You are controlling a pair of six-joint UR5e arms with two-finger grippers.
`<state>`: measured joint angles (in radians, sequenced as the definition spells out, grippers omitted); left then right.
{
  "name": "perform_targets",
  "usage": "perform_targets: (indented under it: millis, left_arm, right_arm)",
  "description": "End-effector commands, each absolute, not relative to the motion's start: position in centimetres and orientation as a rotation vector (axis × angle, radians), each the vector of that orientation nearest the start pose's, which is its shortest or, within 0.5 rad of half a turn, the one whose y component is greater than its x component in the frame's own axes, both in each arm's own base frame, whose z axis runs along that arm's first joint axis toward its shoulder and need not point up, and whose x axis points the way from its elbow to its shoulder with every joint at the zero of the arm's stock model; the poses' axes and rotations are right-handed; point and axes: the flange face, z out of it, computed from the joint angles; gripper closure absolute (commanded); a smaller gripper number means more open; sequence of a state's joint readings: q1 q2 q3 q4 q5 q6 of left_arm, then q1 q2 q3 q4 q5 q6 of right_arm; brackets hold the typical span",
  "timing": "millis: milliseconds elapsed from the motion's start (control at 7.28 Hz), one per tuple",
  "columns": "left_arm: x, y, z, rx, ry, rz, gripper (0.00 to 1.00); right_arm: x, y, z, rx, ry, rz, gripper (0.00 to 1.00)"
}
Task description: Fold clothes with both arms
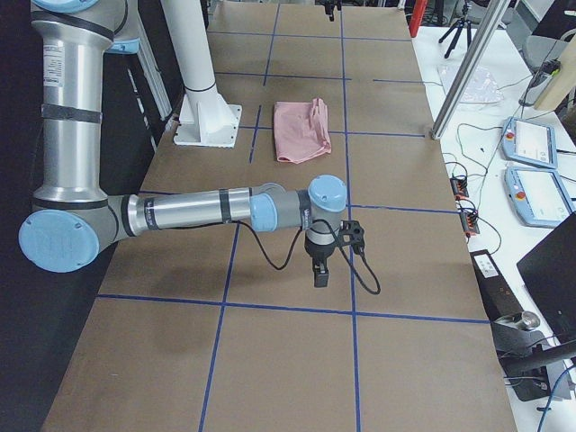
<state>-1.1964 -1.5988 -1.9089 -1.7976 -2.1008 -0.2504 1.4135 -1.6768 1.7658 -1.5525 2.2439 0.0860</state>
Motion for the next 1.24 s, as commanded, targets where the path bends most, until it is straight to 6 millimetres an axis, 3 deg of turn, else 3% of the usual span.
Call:
perform_targets:
  millis: [0,275,412,550,1099]
  left_arm:
    - [3.7,-50.7,50.8,0.339,0.667,0.162,0.00]
    - [-4.8,-48.8,61.2,0.293,0.785,0.279,0.00]
    - [-5.4,-47.8,64.8,0.230,0.791,0.250,0.00]
    - [-5.4,-47.1,65.5,0.172,0.797,0.226,0.00]
    - [-5.8,-47.6,63.0,0.142,0.791,0.207,0.00]
  right_arm:
    - [3.7,-43.9,64.0,0.001,-0.703,-0.025,0.00]
    - [6.1,-43.1,64.5,0.020,-0.700,-0.022,0.00]
    - [6.1,-42.7,64.9,0.013,-0.700,-0.018,0.00]
    - [6.1,-42.6,65.3,0.008,-0.700,-0.017,0.00]
    - [6.1,-42.4,65.4,0.004,-0.697,-0.010,0.00]
